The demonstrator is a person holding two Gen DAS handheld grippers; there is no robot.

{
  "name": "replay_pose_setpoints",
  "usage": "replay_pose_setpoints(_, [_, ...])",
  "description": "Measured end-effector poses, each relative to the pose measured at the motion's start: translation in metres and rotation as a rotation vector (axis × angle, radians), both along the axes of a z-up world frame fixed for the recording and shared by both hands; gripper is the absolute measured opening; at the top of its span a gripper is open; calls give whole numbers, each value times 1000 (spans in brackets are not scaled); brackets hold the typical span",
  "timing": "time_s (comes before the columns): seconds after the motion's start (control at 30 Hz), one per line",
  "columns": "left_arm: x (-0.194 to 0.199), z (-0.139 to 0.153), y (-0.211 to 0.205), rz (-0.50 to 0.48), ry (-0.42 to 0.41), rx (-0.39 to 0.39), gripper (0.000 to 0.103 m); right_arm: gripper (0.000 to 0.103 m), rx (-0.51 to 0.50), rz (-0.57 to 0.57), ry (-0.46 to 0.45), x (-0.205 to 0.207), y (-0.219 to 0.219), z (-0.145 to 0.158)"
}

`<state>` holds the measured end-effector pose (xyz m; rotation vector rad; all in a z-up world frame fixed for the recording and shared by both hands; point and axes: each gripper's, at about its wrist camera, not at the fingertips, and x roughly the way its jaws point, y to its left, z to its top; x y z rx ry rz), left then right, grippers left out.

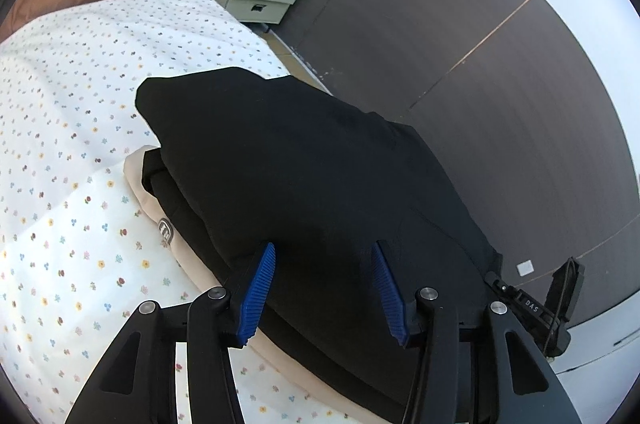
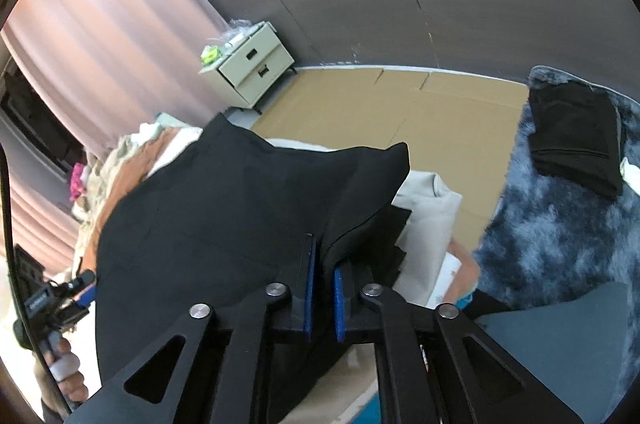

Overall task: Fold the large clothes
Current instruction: 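Open both tools and pull them back from the stacked jacket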

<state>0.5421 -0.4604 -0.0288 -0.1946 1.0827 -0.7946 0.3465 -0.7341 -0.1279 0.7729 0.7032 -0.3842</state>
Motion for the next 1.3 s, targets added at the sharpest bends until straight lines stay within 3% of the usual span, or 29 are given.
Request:
replay_pose_setpoints(0.1, [-2,3,9,6,10,-5,54,31,-32,-10,13,-7,5,11])
replay_pose_setpoints(0.17, [-6,9,16,14,4,-11,55,36,-54,-6,16,-13,10,19])
replay_pose_setpoints(0.23, [-12,14,20,19,-14,-11,64,37,-67,13,9,-18,18,27])
replay_pose_setpoints(0.27, [-17,20,25,22,-31,-12,65,38,-75,22,8,-21,22,31])
replay_pose_setpoints(0.4, [-34,41,42,49,-103,-2,68,62,-130,10,8,-32,38,48])
replay_pose_setpoints(0.57, [-61,73,65,69,-211,9,68,73,-172,-27,-23,-50,61,76])
replay_pose_setpoints(0.67, [-74,93,80,75,-272,-27,77,74,-182,-61,-41,-64,76,92])
replay_pose_setpoints(0.73, [-87,107,96,80,-319,-72,89,74,-187,-51,-68,-71,85,101])
replay_pose_setpoints(0.9, [-115,132,118,68,-409,-65,91,74,-304,-10,-62,-83,114,121])
replay_pose_setpoints(1.1, [-145,147,141,23,-419,-3,91,74,-320,30,-43,-98,139,135])
replay_pose_setpoints(1.3, [-185,161,173,30,-497,5,92,74,-338,55,-50,-118,162,148])
